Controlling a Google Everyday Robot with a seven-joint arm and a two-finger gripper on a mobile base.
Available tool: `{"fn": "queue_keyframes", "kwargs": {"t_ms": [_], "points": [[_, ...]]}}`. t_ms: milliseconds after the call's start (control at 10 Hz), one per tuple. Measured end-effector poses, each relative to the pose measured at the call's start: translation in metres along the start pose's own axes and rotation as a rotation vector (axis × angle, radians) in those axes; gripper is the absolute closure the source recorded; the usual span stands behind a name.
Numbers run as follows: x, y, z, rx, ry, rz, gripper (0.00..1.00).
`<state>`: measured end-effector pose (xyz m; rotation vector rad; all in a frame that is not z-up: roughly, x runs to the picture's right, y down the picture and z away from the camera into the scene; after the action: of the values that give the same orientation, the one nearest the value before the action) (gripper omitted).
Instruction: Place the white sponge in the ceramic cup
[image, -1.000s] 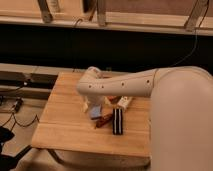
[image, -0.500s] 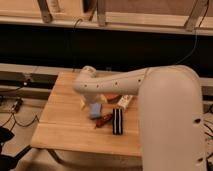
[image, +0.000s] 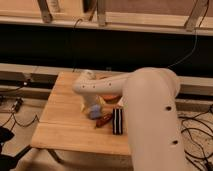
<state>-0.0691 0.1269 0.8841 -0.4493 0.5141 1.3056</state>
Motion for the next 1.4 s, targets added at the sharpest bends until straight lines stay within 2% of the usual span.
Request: {"fn": "queue_keyframes", "kwargs": {"t_ms": [200, 600, 800, 1200, 1400], "points": [[-0.006, 0.012, 0.014, -0.017, 0.024, -0.014, 0.20], [-0.029, 0.027, 0.018, -0.058, 0.018, -0.037, 0.20], [-0.037, 0.017, 0.024, -0.066, 0.022, -0.013, 0.20], [-0.042, -0.023, 0.027, -0.035, 0.019, 0.056, 0.20], [-0.038, -0.034, 0.034, -0.032, 0.033, 0.079, 0.20]]}}
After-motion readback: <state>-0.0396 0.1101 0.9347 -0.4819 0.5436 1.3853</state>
